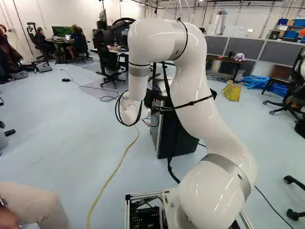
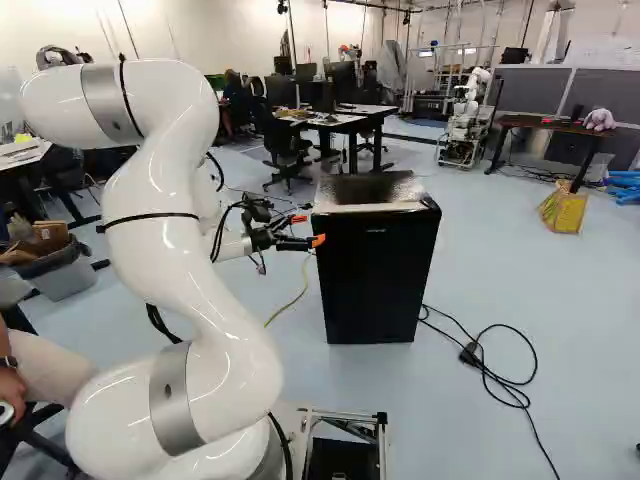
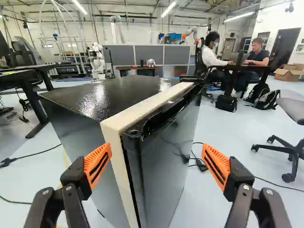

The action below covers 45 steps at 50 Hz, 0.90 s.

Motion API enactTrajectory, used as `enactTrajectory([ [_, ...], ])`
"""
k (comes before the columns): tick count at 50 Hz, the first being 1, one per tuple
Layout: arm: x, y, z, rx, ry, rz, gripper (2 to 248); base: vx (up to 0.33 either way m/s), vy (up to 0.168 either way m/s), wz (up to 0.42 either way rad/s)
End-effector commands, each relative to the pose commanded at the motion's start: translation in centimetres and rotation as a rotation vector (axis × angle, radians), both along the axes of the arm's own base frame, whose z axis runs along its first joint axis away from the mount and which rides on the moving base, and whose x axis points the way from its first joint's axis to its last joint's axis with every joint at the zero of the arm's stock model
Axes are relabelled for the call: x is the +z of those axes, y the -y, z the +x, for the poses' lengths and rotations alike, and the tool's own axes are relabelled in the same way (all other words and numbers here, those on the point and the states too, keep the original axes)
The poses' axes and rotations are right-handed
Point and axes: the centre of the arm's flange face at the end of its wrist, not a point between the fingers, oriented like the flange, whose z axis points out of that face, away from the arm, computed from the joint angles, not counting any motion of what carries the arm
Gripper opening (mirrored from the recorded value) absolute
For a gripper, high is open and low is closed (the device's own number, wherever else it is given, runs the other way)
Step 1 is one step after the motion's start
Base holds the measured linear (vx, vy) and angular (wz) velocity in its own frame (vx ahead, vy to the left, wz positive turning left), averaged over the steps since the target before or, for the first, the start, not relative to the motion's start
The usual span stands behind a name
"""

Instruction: Grab a drink from the fridge

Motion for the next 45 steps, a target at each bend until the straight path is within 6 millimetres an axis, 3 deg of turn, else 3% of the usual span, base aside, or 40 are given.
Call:
enactTrajectory([
  [19, 0.0, 1.0, 0.2, -0.021, -0.001, -0.001, 247, 0.0, 0.0, 0.0],
  [45, 0.0, 2.7, -0.9, -0.044, -0.021, -0.01, 247, 0.0, 0.0, 0.0],
])
